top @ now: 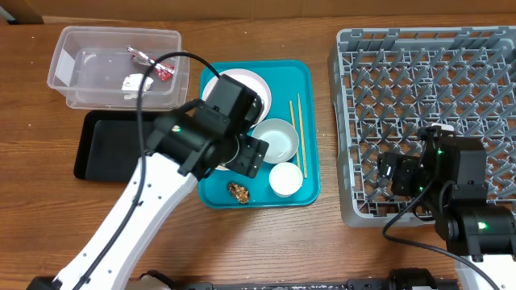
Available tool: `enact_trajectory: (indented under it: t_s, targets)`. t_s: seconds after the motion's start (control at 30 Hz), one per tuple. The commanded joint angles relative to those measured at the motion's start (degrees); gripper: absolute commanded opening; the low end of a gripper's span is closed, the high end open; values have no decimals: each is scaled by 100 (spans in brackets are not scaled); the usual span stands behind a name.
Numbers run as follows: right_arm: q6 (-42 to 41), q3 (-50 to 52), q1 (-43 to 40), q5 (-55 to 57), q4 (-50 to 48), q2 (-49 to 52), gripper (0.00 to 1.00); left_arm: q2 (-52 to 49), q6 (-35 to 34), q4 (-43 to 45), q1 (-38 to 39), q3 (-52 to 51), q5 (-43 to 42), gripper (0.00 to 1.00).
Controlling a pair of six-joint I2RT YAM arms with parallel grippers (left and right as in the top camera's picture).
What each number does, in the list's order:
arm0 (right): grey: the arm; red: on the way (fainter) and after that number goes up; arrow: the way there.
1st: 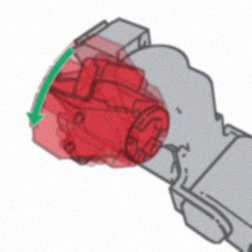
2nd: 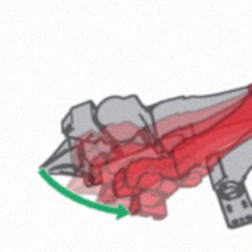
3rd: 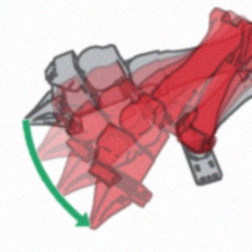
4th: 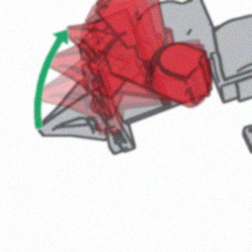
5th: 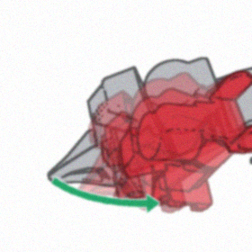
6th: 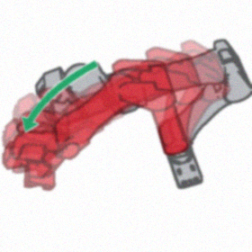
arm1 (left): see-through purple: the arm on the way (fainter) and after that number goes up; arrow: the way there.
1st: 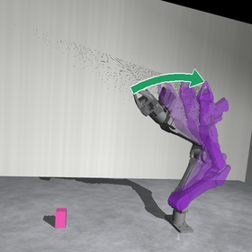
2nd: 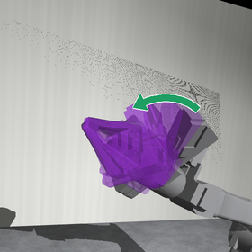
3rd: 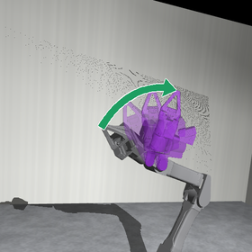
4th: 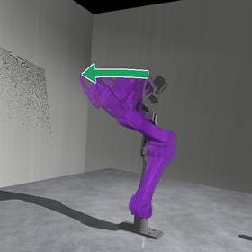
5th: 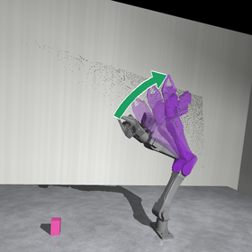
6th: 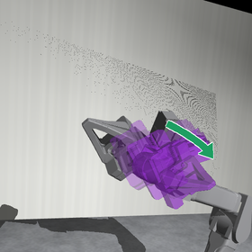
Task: Sort waste into correct bins and load items into the dishwasher
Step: 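Reach the left gripper past the bowls and grasp the white cup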
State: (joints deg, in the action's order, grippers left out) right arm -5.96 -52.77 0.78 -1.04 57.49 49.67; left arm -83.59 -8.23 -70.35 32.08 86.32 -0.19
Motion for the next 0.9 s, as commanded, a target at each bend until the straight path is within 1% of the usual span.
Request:
enact_trajectory:
  t_s: [0.0, 0.1, 0.2, 0.23, 0.4, 0.5, 0.6, 0.67, 0.73, 0.77, 0.8, 0.87]
  targets:
    - [-81, -184, -15, 170, 9, -31, 100, -247, 350, 501, 26, -546, -282, 85]
    - [-203, -184, -15, 396, 13, -31, 100, -562, 745, 874, 26, -728, -717, 86]
    - [-203, -184, -15, 398, 13, -31, 100, -901, 907, 1067, 26, -756, -780, 84]
    - [-203, -184, -15, 398, 13, -31, 100, -1025, 962, 1119, 26, -756, -780, 82]
    - [-203, -184, -15, 398, 20, -31, 100, -1554, 955, 1327, 37, -756, -903, 77]
    - [-203, -184, -15, 396, 33, -31, 100, -1829, 957, 1342, 74, -756, -1204, 71]
    - [-203, -184, -15, 396, 31, -31, 100, -2004, 957, 1342, 151, -756, -1235, 69]
    - [-203, -184, -15, 398, 33, -31, 100, -2105, 957, 1340, 210, -756, -1235, 66]
    - [-203, -184, -15, 398, 33, -31, 100, -2181, 955, 1322, 267, -758, -1237, 60]
    - [-203, -184, -15, 396, 33, -31, 100, -2208, 955, 1320, 291, -758, -1237, 56]
    - [-203, -184, -15, 396, 33, -31, 100, -2229, 955, 1322, 317, -758, -1241, 50]
    - [-203, -184, -15, 398, 33, -31, 100, -2253, 955, 1331, 361, -758, -1259, 36]
